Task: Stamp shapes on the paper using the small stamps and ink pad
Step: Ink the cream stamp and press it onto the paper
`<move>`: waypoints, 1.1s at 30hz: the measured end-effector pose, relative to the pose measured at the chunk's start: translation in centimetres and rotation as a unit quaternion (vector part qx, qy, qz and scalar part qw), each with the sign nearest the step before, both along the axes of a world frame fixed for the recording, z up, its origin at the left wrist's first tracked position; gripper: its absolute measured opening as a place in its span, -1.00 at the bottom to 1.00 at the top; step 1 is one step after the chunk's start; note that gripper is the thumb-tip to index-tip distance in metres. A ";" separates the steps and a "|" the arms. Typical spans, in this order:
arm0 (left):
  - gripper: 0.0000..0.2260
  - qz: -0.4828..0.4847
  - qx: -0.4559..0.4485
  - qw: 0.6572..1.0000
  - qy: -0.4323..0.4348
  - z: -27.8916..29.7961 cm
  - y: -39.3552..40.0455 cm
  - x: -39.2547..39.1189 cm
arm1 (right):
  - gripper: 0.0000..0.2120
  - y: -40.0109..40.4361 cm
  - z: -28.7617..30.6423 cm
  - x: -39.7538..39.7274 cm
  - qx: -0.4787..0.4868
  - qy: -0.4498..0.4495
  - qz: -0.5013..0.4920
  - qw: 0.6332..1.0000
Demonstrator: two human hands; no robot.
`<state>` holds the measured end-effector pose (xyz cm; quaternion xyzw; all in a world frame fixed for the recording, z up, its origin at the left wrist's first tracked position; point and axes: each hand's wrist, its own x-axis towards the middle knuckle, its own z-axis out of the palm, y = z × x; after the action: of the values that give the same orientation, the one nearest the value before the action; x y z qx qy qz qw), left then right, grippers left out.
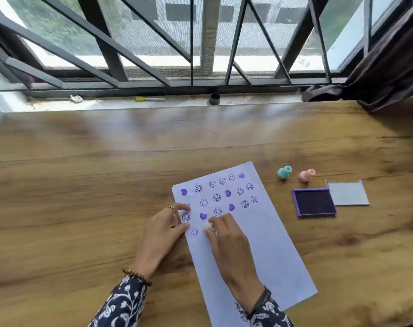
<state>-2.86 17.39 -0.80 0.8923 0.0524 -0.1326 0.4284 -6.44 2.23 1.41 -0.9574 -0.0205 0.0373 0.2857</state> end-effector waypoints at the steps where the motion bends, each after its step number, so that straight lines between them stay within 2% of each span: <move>1: -0.74 0.006 -0.002 1.000 -0.002 -0.1 0.0 0.0 | -0.82 0.2 0.1 0.0 -0.013 0.003 0.005 1.000; 5: -0.75 0.022 -0.010 1.000 0.005 0.0 0.0 0.0 | -0.94 0.7 0.3 0.1 -0.064 0.001 0.008 0.998; 9: -0.76 0.021 -0.017 1.000 0.012 0.0 -0.2 0.0 | -0.93 1.0 0.3 0.3 -0.090 0.032 0.018 0.995; 12: -0.73 0.031 -0.101 0.993 0.057 0.0 -0.6 0.2 | -0.89 1.1 0.7 0.3 -0.090 0.031 0.012 0.995; 15: -0.67 0.029 -0.203 0.971 0.122 -0.3 -1.5 0.6 | -0.83 1.0 0.6 0.3 -0.082 0.032 0.011 0.996; 20: -0.59 0.032 -0.236 0.958 0.162 -0.8 -1.7 1.1 | -0.78 0.7 0.4 0.2 -0.076 0.054 0.023 0.995; 25: -0.60 0.046 -0.232 0.952 0.195 -0.6 -2.6 1.0 | -0.76 0.6 0.6 0.3 -0.061 0.045 0.023 0.997; 29: -0.66 0.100 -0.247 0.940 0.212 -0.6 -3.6 0.8 | -0.74 0.5 0.5 0.4 -0.066 0.033 0.020 0.997; 33: -0.70 0.092 -0.173 0.967 0.166 -0.3 -4.2 0.8 | -0.74 0.5 0.1 0.3 -0.097 0.007 0.019 0.995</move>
<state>-2.06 13.19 -1.12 0.7617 0.1810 -0.2459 0.5715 -6.18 2.71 1.51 -0.9797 -0.0327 0.0508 0.1913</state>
